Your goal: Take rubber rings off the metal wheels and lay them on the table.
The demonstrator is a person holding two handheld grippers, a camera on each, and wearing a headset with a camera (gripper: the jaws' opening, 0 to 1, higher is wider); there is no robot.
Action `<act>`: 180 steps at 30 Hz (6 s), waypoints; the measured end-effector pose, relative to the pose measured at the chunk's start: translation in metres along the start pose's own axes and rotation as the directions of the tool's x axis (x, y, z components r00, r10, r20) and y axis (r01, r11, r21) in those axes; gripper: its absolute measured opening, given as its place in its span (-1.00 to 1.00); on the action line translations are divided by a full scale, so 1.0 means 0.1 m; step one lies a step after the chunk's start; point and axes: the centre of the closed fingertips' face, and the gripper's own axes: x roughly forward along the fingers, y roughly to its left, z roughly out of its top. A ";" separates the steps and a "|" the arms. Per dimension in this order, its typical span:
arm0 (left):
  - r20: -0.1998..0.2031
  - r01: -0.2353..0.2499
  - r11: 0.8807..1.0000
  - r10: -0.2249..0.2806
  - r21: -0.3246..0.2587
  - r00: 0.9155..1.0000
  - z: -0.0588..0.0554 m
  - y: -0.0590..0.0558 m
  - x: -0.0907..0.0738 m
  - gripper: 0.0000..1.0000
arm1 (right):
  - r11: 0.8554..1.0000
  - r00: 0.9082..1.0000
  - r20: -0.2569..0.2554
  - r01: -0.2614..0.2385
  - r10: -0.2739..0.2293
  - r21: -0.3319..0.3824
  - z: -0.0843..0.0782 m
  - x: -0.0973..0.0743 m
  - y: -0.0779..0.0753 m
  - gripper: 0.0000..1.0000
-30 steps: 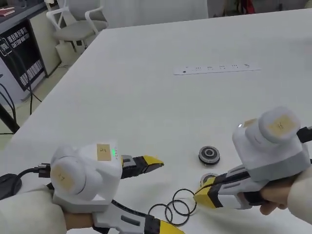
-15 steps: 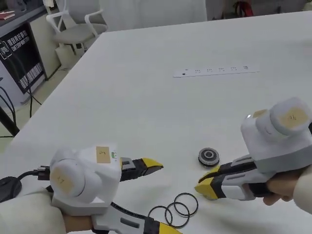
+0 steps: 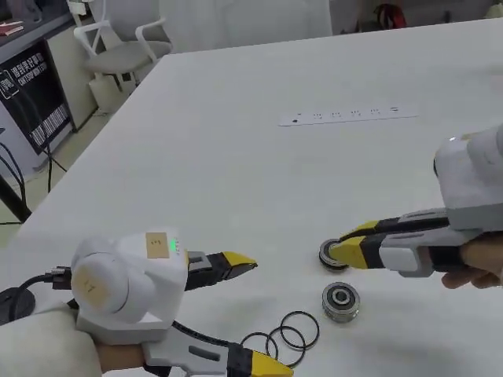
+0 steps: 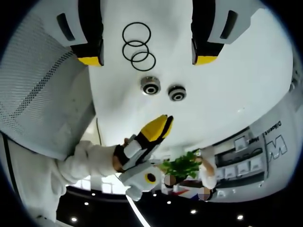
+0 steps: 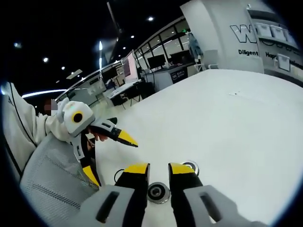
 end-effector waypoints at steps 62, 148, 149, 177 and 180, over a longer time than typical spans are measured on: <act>0.102 -0.066 0.998 0.065 0.004 0.993 0.74 0.51 -0.41 0.56 | 0.996 0.996 -0.023 0.086 -0.086 0.023 -0.39 -0.41 -0.50 -0.37; 0.035 -0.026 0.997 0.023 0.071 0.999 0.55 0.68 0.93 -0.47 | 0.996 0.995 -0.094 0.035 -0.044 -0.087 -0.47 0.12 -0.53 -0.54; 0.035 -0.023 0.997 0.021 0.070 0.999 0.55 0.68 0.94 -0.50 | 0.996 0.994 -0.097 0.032 -0.041 -0.087 -0.47 0.13 -0.53 -0.54; 0.012 0.003 1.000 -0.002 -0.025 1.000 0.36 0.67 1.05 -0.72 | 0.985 0.991 -0.125 0.028 -0.050 -0.171 -0.53 0.30 -0.52 -0.76; 0.014 0.010 1.000 -0.010 -0.024 1.000 0.35 0.66 1.04 -0.72 | 0.980 0.988 -0.136 0.041 -0.068 -0.195 -0.55 0.28 -0.57 -1.00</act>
